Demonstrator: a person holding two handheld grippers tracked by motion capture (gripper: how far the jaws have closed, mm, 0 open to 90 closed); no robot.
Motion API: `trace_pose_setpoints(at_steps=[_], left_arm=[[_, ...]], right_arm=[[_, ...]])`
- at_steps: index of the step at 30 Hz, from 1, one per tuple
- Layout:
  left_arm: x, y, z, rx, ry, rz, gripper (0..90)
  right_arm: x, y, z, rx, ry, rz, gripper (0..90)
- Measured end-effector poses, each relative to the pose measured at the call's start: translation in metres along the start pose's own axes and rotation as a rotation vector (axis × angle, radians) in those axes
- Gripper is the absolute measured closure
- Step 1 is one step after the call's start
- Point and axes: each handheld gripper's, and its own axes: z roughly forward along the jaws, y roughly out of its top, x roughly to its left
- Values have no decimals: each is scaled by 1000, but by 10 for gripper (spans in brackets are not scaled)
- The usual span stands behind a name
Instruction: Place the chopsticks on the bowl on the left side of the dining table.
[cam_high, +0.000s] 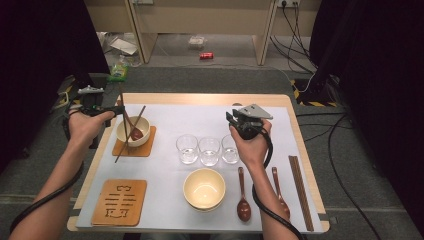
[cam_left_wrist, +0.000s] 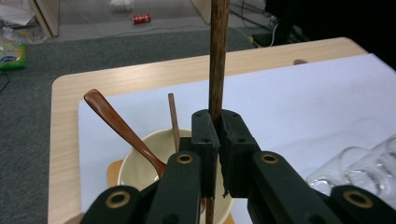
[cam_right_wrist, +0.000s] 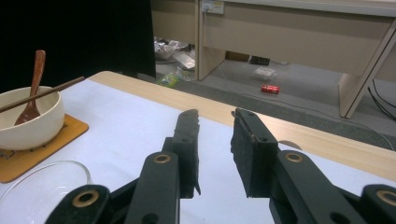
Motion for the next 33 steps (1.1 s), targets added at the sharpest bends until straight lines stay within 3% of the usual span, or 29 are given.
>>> trace_pose_setpoints(at_steps=[9, 14, 17, 26, 33], left_arm=[[-4, 4, 45, 112, 50, 31, 845], [-7, -1, 70, 184, 84, 54, 845], [-6, -6, 81, 216, 97, 46, 846], [-1, -14, 88, 255, 143, 38, 840], [-1, -17, 91, 273, 162, 57, 806]], right_arm=[[1, -4, 2, 7, 5, 2, 710], [0, -6, 3, 12, 7, -1, 710], [0, -6, 2, 13, 7, -1, 710], [-1, -8, 1, 19, 8, 1, 710], [3, -8, 4, 18, 17, -4, 709]])
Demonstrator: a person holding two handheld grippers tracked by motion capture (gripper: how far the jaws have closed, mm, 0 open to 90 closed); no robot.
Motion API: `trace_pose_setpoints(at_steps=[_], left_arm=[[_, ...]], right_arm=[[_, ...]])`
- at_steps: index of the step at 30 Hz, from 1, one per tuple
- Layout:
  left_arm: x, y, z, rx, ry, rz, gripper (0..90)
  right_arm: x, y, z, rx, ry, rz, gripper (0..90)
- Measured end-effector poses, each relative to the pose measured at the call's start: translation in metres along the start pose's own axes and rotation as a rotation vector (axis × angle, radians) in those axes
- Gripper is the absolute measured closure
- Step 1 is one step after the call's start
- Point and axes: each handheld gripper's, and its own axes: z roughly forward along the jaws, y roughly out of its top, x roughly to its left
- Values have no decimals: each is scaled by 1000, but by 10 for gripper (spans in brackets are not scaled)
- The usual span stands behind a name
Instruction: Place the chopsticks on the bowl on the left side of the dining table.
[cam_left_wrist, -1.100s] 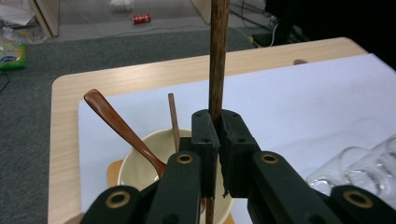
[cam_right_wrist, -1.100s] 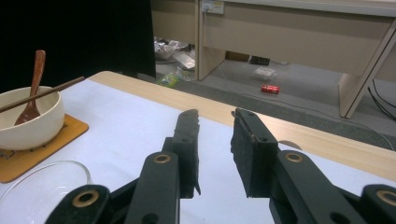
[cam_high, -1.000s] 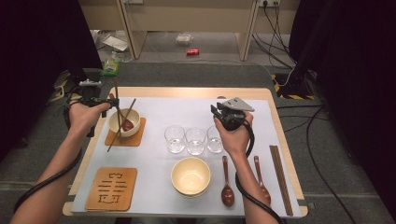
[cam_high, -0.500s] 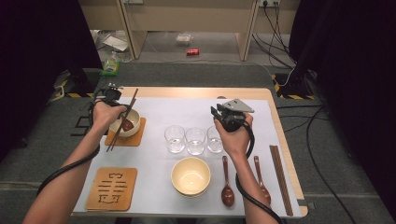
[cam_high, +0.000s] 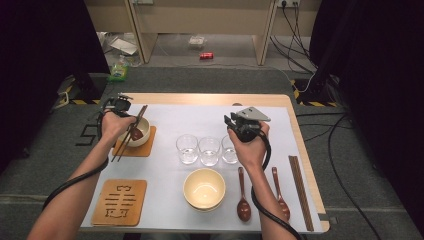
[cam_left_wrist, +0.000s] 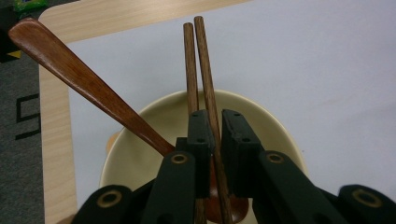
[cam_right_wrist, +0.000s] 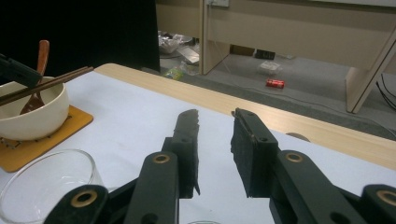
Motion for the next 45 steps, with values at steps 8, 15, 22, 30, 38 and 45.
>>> trace_pose_setpoints(at_steps=[8, 15, 22, 30, 38, 45], left_arm=[[0, -2, -7, -42, 7, 4, 725], [2, -6, -4, 9, 9, 12, 569], [4, -14, 6, 68, -23, -18, 644], [5, -19, 6, 46, -18, -47, 781], [19, -26, -19, -24, -34, -128, 784], [44, -44, -46, -43, -38, -200, 784]], right_arm=[[0, 0, -1, 3, 1, -2, 708], [1, -1, 0, 13, 7, 4, 704], [2, -1, 1, 20, 12, 4, 702], [1, -2, 0, 22, 14, 7, 701], [1, 1, 0, 22, 14, 1, 699], [1, 3, 0, 20, 14, 1, 699]])
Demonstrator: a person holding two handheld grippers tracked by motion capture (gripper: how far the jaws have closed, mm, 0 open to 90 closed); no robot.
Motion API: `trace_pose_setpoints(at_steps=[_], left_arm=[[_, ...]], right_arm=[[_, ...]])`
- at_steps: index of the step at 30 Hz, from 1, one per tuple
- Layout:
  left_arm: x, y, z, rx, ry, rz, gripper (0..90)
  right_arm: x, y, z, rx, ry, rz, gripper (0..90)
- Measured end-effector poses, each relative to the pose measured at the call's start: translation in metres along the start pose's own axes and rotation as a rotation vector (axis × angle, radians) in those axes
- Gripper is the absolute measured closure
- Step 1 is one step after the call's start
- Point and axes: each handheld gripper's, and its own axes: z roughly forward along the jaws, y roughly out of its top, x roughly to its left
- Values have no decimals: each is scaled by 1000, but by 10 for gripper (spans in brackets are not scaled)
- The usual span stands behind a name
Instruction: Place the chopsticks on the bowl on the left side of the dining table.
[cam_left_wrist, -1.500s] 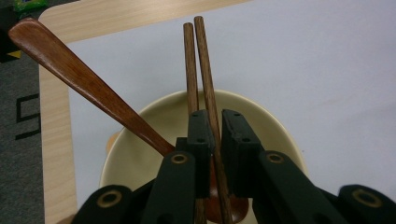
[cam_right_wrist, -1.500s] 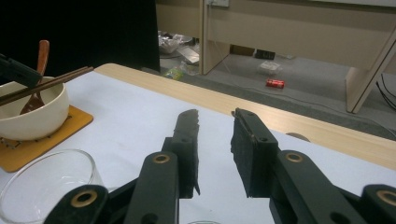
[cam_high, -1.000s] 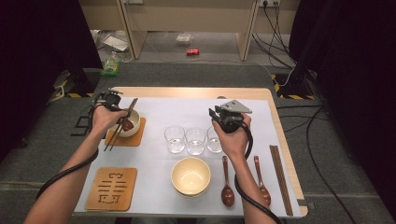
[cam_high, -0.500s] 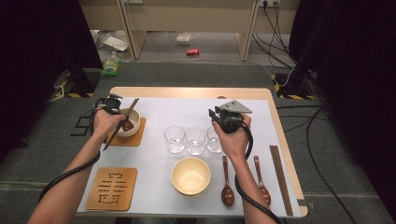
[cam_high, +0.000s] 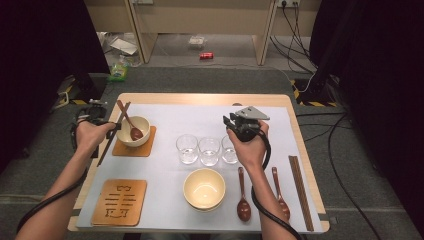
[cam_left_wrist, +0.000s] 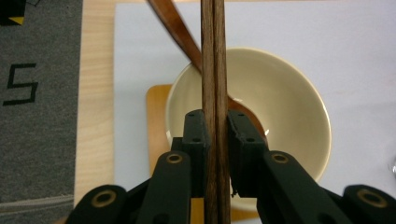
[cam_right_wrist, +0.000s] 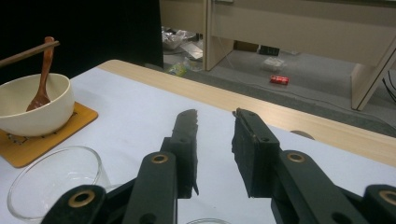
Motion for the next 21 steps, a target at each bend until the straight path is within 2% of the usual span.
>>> trace_pose_setpoints(at_steps=[3, 7, 11, 16, 21], left_arm=[[8, -7, -11, -8, -7, -13, 784], [19, -11, -17, 8, 17, -32, 784], [23, -12, -15, 35, 29, -46, 784], [23, -7, -8, 72, 19, -85, 784], [22, -1, 0, 108, 35, -92, 783]], right_arm=[[0, 1, -1, -1, 0, 3, 699], [1, 3, -1, -3, 1, -3, 699], [2, 4, 0, -4, 4, -5, 698], [3, 3, 1, -2, 7, -7, 699], [1, 3, 0, 1, 5, -6, 698]])
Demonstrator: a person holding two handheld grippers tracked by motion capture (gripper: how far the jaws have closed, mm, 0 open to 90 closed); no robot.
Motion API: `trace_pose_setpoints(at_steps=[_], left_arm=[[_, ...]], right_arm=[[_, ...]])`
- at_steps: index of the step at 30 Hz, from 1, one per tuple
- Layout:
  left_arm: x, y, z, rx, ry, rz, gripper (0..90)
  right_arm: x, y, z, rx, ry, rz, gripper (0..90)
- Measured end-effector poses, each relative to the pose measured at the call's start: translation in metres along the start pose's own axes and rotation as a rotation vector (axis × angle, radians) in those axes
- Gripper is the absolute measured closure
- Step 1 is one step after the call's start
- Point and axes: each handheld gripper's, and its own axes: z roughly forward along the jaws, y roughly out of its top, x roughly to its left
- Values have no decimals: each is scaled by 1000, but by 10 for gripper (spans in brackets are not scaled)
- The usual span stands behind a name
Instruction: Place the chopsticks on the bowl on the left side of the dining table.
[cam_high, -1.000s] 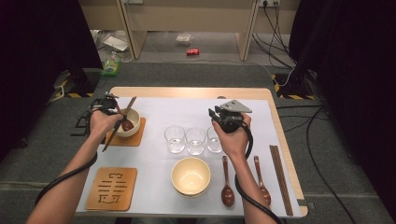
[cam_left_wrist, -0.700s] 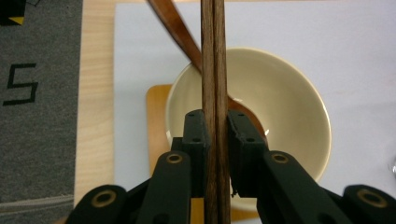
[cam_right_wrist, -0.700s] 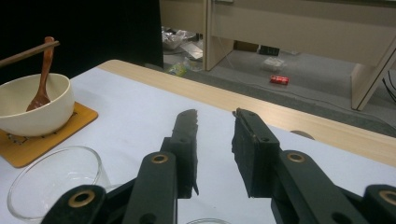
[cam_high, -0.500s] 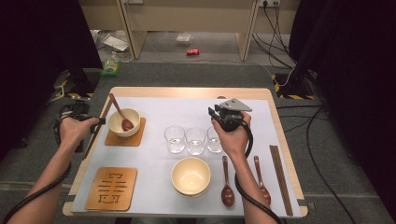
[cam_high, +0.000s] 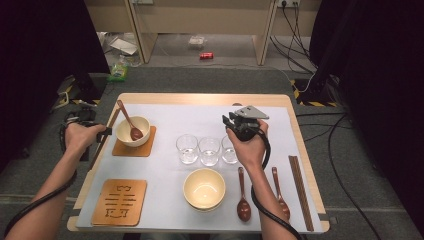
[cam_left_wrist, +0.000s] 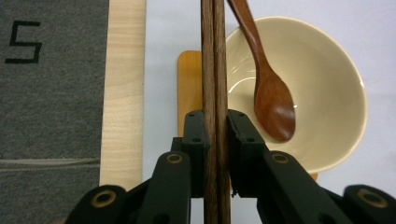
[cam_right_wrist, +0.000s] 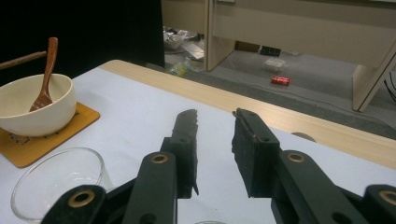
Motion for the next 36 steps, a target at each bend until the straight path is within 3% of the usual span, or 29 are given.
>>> trace_pose_setpoints(at_steps=[6, 17, 23, 36], left_arm=[[-3, 5, 6, 15, 10, -7, 783], [-21, 16, 15, 5, 8, 0, 782], [-26, 17, 26, 4, -9, -35, 782], [-36, 17, 40, -6, -21, -61, 779]], right_arm=[[-1, -1, -2, -1, -2, 2, 698], [-3, -4, -3, 4, -4, 5, 698], [-5, -5, -3, 8, -7, 9, 698], [-7, -9, -3, 15, -6, 13, 696]])
